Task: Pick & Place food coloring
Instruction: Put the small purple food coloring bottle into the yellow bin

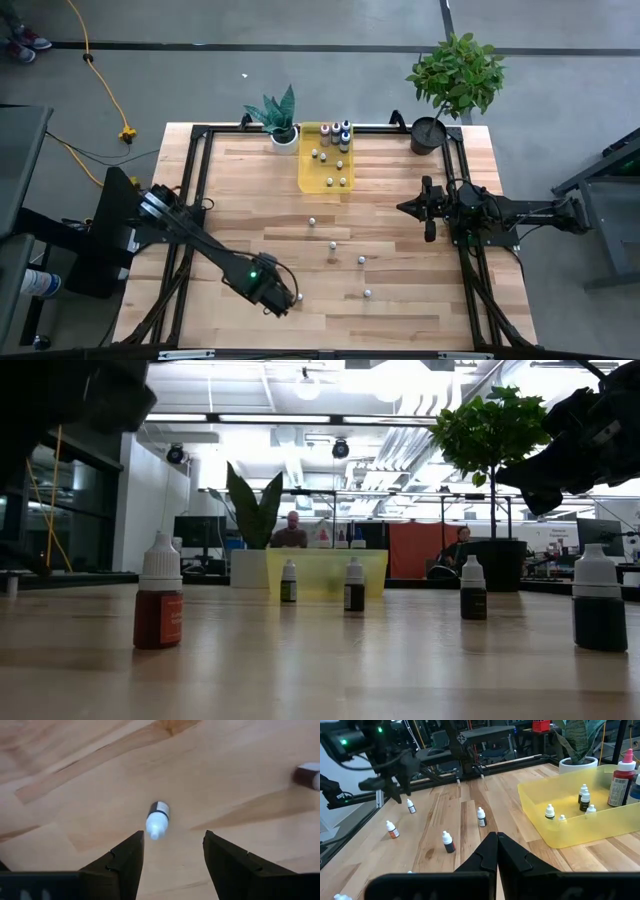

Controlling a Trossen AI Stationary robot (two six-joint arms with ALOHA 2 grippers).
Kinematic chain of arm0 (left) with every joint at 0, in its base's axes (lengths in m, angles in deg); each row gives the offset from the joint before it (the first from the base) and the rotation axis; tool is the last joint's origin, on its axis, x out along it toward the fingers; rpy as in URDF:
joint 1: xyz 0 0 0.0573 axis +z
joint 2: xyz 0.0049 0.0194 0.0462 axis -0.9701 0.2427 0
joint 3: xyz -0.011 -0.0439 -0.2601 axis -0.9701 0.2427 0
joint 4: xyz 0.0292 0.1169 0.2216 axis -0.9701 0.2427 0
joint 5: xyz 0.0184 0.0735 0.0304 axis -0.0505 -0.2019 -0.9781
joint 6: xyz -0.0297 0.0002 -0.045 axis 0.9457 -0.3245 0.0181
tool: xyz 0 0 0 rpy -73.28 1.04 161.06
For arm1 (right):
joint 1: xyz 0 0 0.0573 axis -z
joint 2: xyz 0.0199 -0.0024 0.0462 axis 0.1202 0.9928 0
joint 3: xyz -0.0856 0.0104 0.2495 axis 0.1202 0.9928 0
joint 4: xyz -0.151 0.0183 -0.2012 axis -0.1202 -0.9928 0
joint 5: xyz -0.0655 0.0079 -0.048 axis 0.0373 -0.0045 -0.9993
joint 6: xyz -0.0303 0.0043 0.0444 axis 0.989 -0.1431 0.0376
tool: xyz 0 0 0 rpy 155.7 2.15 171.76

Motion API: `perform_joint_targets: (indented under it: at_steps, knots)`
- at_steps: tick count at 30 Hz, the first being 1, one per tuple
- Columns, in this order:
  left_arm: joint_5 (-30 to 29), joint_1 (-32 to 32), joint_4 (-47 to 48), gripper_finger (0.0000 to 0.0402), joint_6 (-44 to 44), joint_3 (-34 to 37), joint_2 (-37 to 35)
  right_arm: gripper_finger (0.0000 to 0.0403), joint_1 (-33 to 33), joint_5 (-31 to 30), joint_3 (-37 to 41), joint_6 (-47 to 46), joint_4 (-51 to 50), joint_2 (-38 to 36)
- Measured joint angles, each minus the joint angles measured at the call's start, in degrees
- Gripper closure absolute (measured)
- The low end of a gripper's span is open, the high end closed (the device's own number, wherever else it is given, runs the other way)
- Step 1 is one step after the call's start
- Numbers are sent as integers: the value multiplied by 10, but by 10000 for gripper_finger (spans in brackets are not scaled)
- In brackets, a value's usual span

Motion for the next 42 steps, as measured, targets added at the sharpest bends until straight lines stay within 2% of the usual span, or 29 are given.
perform_joint_targets:
  at_steps: [8, 22, 25, 34, 42]
  knots:
    - [15, 0, -1, 208, -11, 0, 26, 402, 0, 0, 0, 0, 0, 0]
    - [19, -1, -10, 211, -18, 19, 27, 402, 0, 0, 0, 0, 0, 0]
    - [20, -1, -10, 231, -26, 19, 27, 402, 0, 0, 0, 0, 0, 0]
    - [20, 0, -10, 323, -27, 19, 27, 402, 0, 0, 0, 0, 0, 0]
    - [32, 0, -11, 357, -35, 19, 27, 402, 0, 0, 0, 0, 0, 0]
